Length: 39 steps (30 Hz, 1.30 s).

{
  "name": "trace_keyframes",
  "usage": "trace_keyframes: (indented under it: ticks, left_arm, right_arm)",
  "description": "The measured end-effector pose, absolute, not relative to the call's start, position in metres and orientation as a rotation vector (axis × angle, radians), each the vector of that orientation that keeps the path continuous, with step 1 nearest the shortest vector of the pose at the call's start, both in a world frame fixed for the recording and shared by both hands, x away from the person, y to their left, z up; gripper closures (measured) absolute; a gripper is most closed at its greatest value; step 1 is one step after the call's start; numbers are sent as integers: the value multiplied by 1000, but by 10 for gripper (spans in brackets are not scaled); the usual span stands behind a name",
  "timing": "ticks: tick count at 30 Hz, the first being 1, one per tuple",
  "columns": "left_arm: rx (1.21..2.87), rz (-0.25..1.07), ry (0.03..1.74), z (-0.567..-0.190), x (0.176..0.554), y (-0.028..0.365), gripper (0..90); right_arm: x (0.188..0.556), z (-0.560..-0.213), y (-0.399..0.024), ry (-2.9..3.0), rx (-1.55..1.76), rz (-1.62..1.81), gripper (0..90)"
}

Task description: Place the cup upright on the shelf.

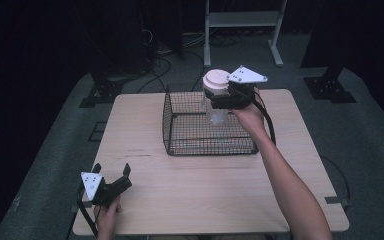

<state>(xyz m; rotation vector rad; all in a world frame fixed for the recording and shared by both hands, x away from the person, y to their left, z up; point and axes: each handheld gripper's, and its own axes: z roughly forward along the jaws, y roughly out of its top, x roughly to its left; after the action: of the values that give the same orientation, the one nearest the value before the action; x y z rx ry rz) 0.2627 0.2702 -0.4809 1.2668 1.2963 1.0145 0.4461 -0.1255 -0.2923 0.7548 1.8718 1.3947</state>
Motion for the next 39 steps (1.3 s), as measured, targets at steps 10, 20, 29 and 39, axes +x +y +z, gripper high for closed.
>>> trace_keyframes:
  ticks: [10, 20, 29, 39]
  left_arm:
    - [1267, 1011, 1296, -481, 263, 271, 0]
    - [1265, 1010, 1294, -481, 262, 271, 0]
    - [1264, 1012, 1292, -481, 262, 271, 0]
    - [1263, 1012, 1291, -481, 262, 271, 0]
  right_arm:
    - [459, -315, -122, 1885, 772, 1385, 40]
    - [472, -334, -126, 1898, 810, 1352, 40]
    - [478, -346, -126, 1910, 830, 1356, 40]
    - [486, -362, -125, 1937, 856, 1329, 40]
